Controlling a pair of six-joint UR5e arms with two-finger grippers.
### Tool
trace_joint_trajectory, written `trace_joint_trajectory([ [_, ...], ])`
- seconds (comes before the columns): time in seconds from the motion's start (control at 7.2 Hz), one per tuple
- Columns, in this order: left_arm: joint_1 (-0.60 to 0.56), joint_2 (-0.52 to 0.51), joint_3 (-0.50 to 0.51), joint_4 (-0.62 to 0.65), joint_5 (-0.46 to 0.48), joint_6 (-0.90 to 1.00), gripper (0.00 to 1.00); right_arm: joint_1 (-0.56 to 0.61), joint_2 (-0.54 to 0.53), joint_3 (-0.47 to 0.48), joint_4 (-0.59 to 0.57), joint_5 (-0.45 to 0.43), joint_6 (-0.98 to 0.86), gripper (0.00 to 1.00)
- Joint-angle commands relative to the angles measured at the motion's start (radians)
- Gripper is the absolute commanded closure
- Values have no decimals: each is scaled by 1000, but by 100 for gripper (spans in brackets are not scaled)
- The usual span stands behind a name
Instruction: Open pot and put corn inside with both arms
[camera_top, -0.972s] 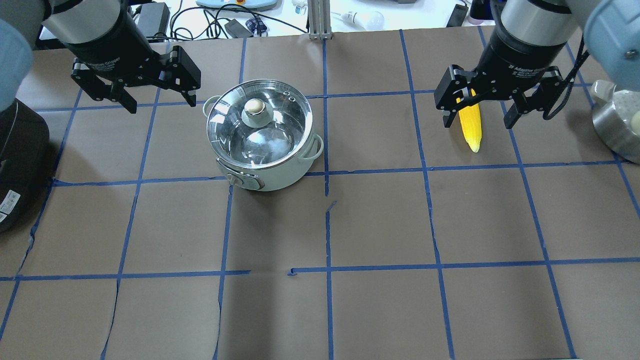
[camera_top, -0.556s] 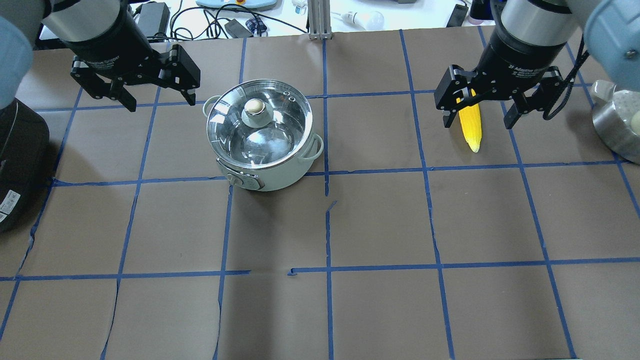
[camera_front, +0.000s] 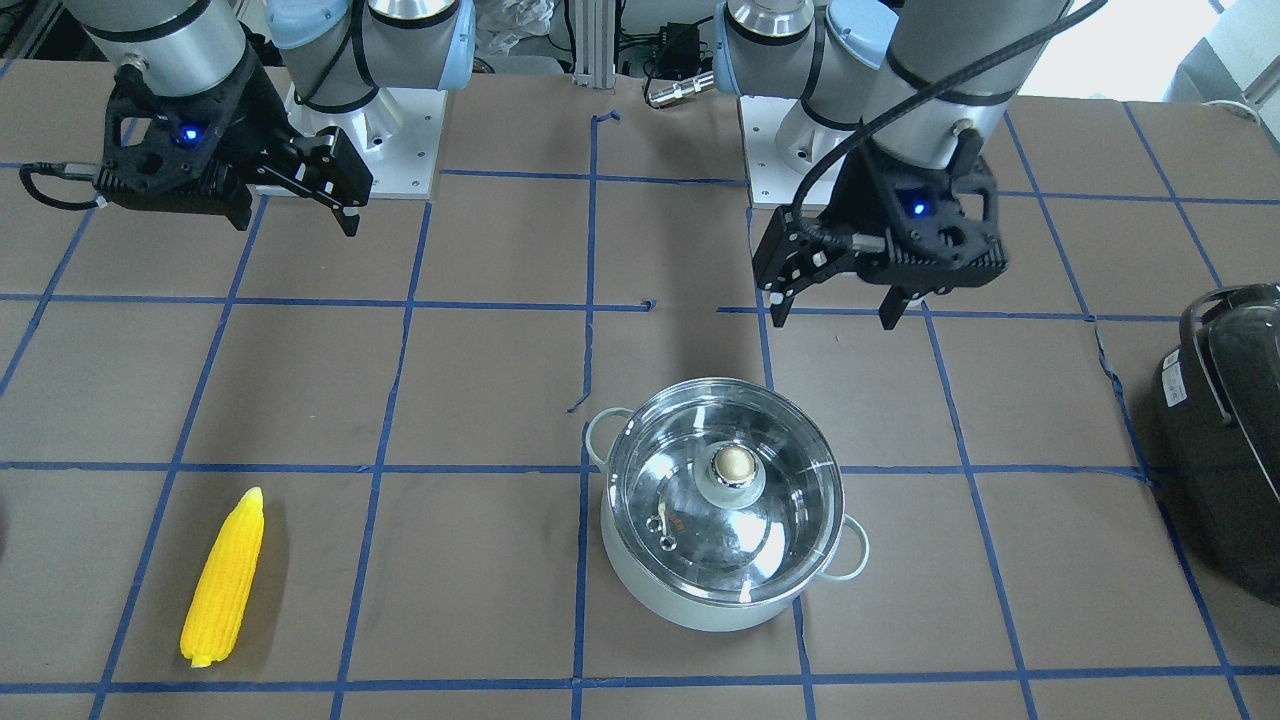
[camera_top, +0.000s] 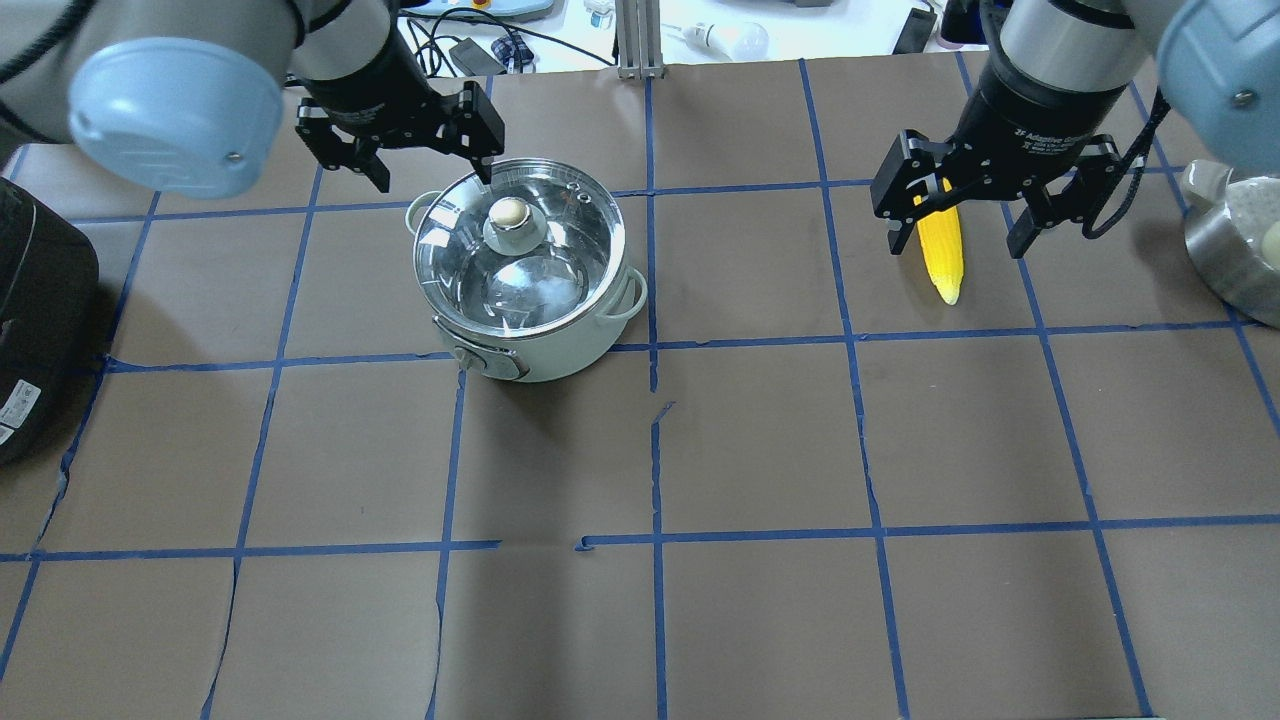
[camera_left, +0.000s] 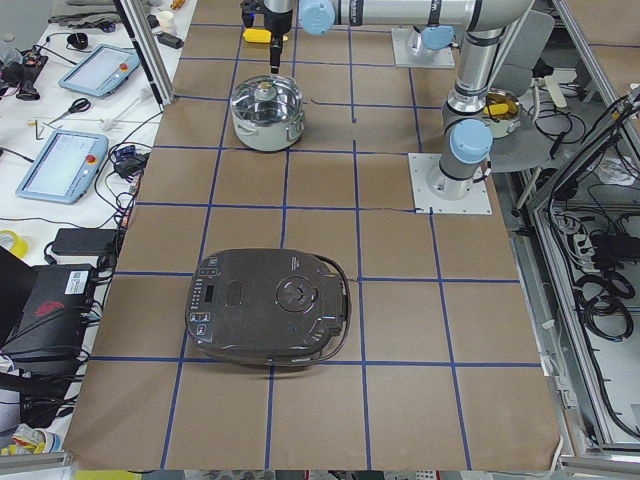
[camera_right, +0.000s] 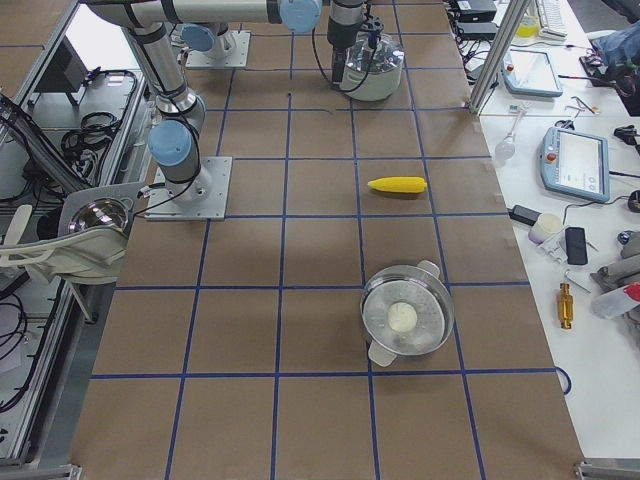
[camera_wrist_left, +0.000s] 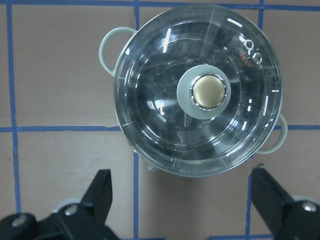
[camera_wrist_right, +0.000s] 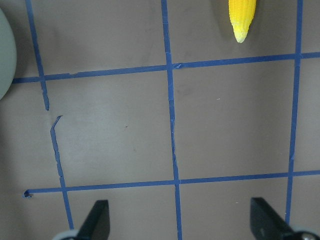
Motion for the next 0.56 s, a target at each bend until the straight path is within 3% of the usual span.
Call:
trace_joint_trajectory([
  [0.0,-10,-91,-1,127,-6,-12,2,-23,59,1,-140,3,13,0],
  [0.42,-15,-163,-5,148,-10,-18,3,-94,220,2,-358,0,-4,0],
])
